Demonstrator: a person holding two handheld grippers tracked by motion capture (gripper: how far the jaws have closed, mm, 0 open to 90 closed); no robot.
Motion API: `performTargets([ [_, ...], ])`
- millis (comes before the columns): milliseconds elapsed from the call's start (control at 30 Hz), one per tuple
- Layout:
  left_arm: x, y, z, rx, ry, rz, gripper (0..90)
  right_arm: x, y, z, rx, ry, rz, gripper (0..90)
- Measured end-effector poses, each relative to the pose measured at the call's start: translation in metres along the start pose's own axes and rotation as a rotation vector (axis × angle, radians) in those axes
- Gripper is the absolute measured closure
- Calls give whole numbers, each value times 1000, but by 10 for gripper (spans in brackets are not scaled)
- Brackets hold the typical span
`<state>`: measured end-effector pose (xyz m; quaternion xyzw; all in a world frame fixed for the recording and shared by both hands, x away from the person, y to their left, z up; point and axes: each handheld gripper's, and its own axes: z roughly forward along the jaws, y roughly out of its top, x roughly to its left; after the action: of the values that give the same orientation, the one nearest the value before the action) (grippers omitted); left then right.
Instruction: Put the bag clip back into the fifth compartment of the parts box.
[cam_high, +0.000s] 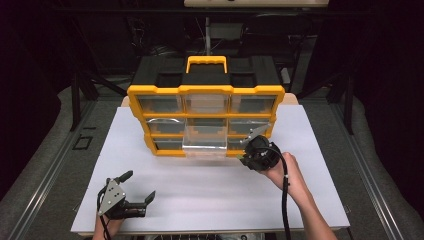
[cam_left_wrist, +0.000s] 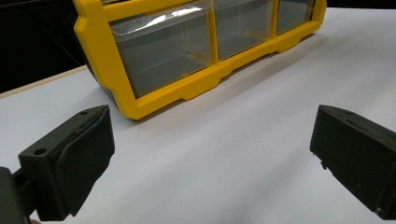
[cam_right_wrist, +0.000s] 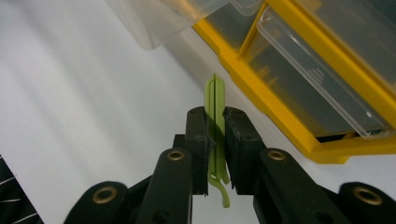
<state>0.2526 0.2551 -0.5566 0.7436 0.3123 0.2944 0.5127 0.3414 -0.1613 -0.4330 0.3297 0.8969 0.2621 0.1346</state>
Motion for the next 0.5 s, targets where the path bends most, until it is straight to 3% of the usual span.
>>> performTargets([
  [500,0,0,0,2,0,2,0,-5,13,-12,-7,-16,-20,803],
])
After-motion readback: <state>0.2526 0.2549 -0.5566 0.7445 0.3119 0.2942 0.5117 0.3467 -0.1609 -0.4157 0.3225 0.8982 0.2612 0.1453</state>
